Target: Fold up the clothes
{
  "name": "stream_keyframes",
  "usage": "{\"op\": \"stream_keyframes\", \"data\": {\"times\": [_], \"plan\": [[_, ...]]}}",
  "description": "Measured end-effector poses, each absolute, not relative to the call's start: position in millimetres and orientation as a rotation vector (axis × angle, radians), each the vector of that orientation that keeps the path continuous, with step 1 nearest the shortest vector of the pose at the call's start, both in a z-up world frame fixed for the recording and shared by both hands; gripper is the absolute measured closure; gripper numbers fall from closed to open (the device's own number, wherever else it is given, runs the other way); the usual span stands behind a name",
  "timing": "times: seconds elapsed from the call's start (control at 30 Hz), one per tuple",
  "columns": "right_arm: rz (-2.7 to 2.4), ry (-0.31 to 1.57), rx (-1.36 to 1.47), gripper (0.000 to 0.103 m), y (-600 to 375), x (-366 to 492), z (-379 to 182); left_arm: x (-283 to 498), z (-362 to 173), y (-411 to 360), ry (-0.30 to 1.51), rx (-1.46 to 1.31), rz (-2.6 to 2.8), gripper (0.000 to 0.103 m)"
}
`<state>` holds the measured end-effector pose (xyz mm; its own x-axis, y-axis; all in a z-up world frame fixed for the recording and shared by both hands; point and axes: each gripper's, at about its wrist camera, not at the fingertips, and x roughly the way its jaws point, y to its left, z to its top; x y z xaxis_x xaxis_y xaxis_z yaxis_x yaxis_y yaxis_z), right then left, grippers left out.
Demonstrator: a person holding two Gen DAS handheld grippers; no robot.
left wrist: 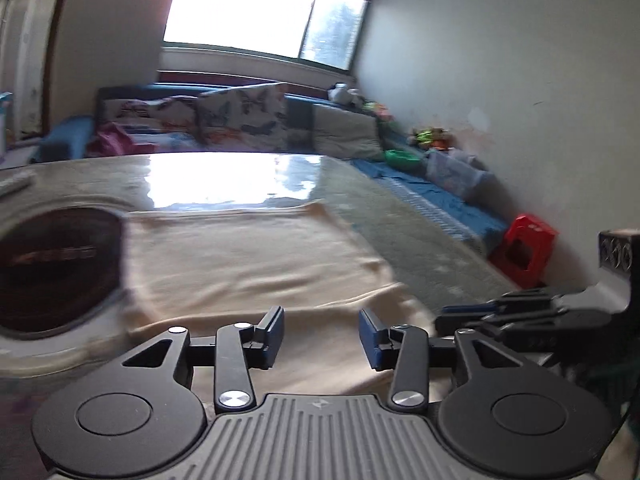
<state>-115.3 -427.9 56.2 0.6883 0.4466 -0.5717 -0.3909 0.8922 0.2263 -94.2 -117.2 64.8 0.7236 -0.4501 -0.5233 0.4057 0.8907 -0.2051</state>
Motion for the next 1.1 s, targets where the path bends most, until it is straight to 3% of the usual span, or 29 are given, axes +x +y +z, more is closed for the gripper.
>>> {"op": "stream_keyframes", "data": {"times": [0.13, 0.5, 0.6, 0.67, 0.73, 0.83, 1.1], "plan": [[0.489, 0.697, 0.069, 0.081, -414.0, -108.3, 49.6, -109.9, 55.1, -74.4, 0.611, -0.045, -0.354, 0.051], [0.469, 0.742, 0.018, 0.076, -395.3, -100.3, 47.8, -140.1, 26.9, -54.5, 0.638, 0.018, -0.318, 0.05], [0.463, 0.744, -0.01, 0.081, -391.3, -98.0, 49.7, -137.4, 24.5, -56.5, 0.633, 0.012, -0.322, 0.052], [0.455, 0.737, -0.028, 0.092, -387.9, -98.1, 51.8, -137.1, 23.2, -58.0, 0.624, 0.022, -0.325, 0.061], [0.455, 0.719, -0.057, 0.095, -384.6, -99.6, 56.0, -138.5, 22.6, -62.1, 0.614, 0.056, -0.326, 0.083], [0.445, 0.657, -0.113, 0.099, -383.1, -106.4, 70.1, -142.9, 24.1, -67.2, 0.596, 0.093, -0.326, 0.097], [0.413, 0.666, -0.123, 0.098, -388.0, -109.6, 71.3, -145.1, 22.4, -62.5, 0.627, 0.116, -0.343, 0.099]]}}
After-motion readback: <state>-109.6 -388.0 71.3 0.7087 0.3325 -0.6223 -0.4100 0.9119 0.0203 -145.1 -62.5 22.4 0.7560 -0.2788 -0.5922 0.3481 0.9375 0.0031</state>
